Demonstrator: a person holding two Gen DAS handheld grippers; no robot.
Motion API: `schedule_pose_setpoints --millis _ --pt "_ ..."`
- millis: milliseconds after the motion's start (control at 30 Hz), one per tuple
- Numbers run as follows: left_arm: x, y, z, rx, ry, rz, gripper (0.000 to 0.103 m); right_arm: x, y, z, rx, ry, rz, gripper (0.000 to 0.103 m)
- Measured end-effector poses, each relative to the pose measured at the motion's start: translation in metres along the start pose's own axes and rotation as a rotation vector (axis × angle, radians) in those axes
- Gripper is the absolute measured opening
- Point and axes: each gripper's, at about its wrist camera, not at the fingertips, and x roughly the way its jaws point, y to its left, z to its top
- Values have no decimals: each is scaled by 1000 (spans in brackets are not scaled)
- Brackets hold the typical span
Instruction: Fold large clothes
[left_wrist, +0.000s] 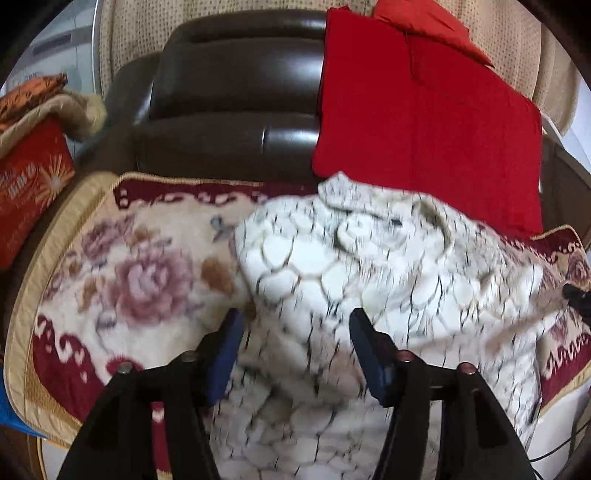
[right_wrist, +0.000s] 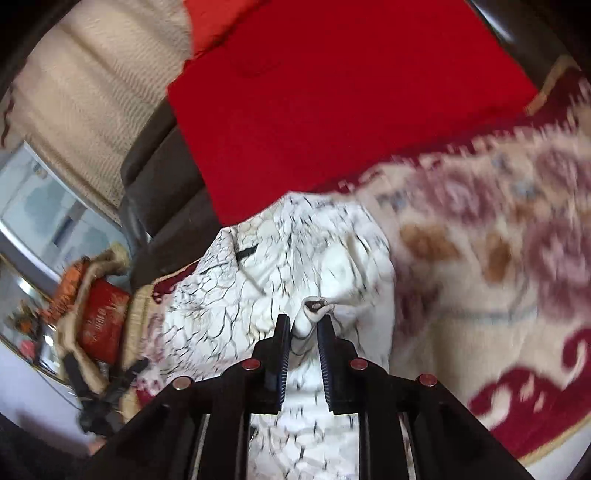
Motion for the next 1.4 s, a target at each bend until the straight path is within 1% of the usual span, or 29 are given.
schedule_pose_setpoints --millis 100,133,200,267,300,333,367,400,433,500,567,600,667,700,733,767,800,833,867,900,933,967,1000,1067,1167,1233,1267,1333,1400 --pt "19 -3 6 5 24 11 61 14 10 8 -26 -17 -28 18" --pt "30 -4 4 6 55 10 61 17 12 9 -33 -24 -40 18" --pt "56 -5 -4 18 135 26 61 27 14 8 -49 -38 -98 18" --pt "76 -6 -17 30 202 57 61 33 7 6 -42 -22 -94 18" --pt "83 -4 -25 25 215 53 62 43 3 4 -56 11 -123 19" --pt "84 -3 -28 19 203 49 64 53 -3 1 -68 61 -165 19" --pt "82 -2 -31 18 185 52 65 63 -7 -2 -68 97 -183 17" --pt "81 -1 -32 20 183 55 67 69 -14 -6 -62 129 -178 17" --pt "80 -1 -33 22 185 57 67 71 -17 -10 -77 133 -160 17" --pt "77 0 -31 24 193 58 68 68 -14 -11 -115 127 -168 17" --pt "64 2 -30 21 189 61 68 63 -6 -8 -126 149 -181 17" --pt "56 4 -31 16 181 63 68 58 -3 -7 -124 148 -173 17" --pt "38 6 -34 4 153 58 71 44 6 -6 -126 117 -143 19" --pt "25 10 -36 -4 126 56 78 38 9 -7 -133 98 -132 20" --pt "21 14 -38 -6 111 67 83 35 12 -8 -139 87 -124 22" --pt "19 16 -40 -7 107 79 85 35 15 -10 -147 81 -118 35" --pt "21 19 -45 -4 122 93 87 37 16 -12 -146 89 -120 66" --pt "27 20 -48 1 156 95 87 43 15 -15 -137 106 -124 81" --pt "36 22 -54 5 216 97 87 53 12 -19 -118 133 -115 86" --pt "41 25 -58 4 256 106 87 63 10 -24 -118 155 -128 87" --pt "41 27 -61 3 269 109 87 71 8 -26 -132 168 -156 87" --pt "36 30 -64 1 261 103 87 70 11 -30 -156 165 -176 86" --pt "24 35 -65 -4 236 84 87 65 13 -32 -166 154 -171 86" --pt "3 48 -69 -25 200 56 87 46 15 -32 -165 134 -121 86" --pt "-25 72 -81 -61 174 24 87 11 10 -30 -155 81 -82 86" --pt "-41 91 -97 -85 191 -2 87 -16 0 -32 -149 57 -54 86" --pt "-47 102 -108 -94 204 -19 87 -22 -4 -33 -144 56 -43 86" --pt "-54 118 -132 -110 226 -45 88 -41 -16 -41 -127 71 -15 86" --pt "-52 134 -162 -165 268 -80 88 -54 -31 -55 -111 99 -8 86"
